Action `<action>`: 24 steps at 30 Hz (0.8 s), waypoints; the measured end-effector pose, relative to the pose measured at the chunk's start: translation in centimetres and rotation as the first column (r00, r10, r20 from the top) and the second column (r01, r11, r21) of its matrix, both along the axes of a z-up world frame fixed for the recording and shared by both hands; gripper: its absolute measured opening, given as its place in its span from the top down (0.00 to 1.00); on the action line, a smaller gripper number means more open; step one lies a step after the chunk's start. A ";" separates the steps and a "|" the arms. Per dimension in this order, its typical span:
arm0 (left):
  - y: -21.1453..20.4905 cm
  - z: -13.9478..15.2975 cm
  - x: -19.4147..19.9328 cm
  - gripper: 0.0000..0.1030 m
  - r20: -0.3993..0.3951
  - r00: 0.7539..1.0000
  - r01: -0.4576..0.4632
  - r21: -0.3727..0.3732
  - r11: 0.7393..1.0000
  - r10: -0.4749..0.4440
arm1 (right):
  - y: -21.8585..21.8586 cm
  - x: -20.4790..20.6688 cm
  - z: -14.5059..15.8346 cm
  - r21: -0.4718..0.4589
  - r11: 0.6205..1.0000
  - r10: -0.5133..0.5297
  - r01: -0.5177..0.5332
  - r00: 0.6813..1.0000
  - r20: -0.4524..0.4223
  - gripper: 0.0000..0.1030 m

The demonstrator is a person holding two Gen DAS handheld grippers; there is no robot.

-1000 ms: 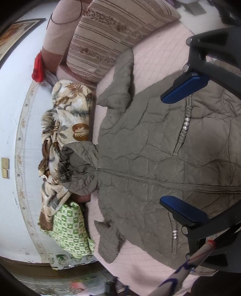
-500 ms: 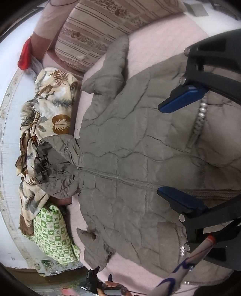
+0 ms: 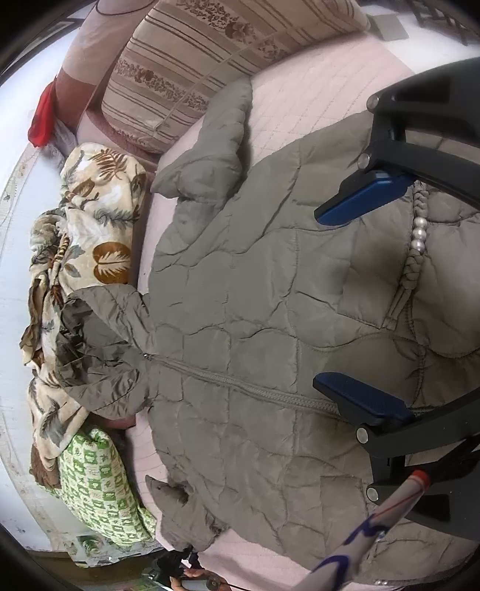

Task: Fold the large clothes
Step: 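Grasp the jacket sleeve cuff with the left tool and lift it, then lay the held sleeve across the jacket body and open the left tool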

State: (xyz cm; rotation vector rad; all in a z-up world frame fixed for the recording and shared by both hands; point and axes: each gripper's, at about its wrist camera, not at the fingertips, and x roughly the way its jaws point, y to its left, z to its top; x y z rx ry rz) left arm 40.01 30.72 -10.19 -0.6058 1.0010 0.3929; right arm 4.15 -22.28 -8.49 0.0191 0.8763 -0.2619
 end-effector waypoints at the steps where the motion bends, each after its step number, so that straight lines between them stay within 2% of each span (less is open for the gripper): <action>1: 0.5 1.1 -0.6 0.93 0.003 1.000 -0.020 0.029 0.999 0.019 | 0.1 -0.2 0.2 -0.004 1.000 0.006 -0.006 1.000 0.008 0.18; 3: 1.4 3.5 -1.9 0.93 0.009 0.999 -0.050 0.089 0.995 0.050 | 0.4 -0.5 0.6 -0.009 1.000 0.016 -0.016 1.000 0.021 0.19; 5: 1.5 5.0 -2.7 0.93 0.011 0.999 -0.054 0.100 0.994 0.053 | 0.7 -1.0 0.9 0.003 1.000 0.026 -0.026 0.999 0.031 0.21; 8: -0.6 7.2 -4.1 0.94 0.031 0.999 -0.031 0.179 0.983 0.026 | 0.9 -1.9 1.3 0.021 0.999 0.035 -0.036 0.998 0.049 0.23; 11: -5.1 10.1 -5.2 0.94 0.078 0.995 0.048 0.258 0.965 -0.070 | 0.8 -3.0 1.9 0.035 0.999 0.036 -0.039 0.996 0.076 0.23; 13: -8.9 11.6 -6.3 0.94 0.109 0.981 0.129 0.264 0.956 -0.162 | 0.4 -3.9 2.2 0.046 0.998 0.027 -0.032 0.995 0.096 0.23; 16: -16.0 12.9 -7.4 0.94 0.137 0.944 0.256 0.276 0.927 -0.301 | -0.6 -5.0 2.3 0.079 0.997 0.002 -0.011 0.993 0.115 0.23; 18: -21.1 12.9 -8.4 0.94 0.148 0.910 0.343 0.250 0.905 -0.387 | -1.3 -5.6 2.2 0.105 0.994 -0.016 0.003 0.993 0.121 0.23; 21: -28.9 11.5 -9.8 0.94 0.152 0.846 0.482 0.190 0.855 -0.511 | -2.8 -6.6 2.2 0.155 0.988 -0.050 0.029 0.990 0.133 0.23; 23: -34.4 9.5 -10.8 0.94 0.140 0.799 0.569 0.139 0.811 -0.585 | -3.6 -7.2 2.4 0.164 0.986 -0.066 0.042 0.987 0.144 0.23; 24: -36.1 8.6 -10.9 0.94 0.133 0.786 0.593 0.118 0.797 -0.604 | -4.0 -7.4 2.5 0.164 0.985 -0.072 0.047 0.986 0.148 0.23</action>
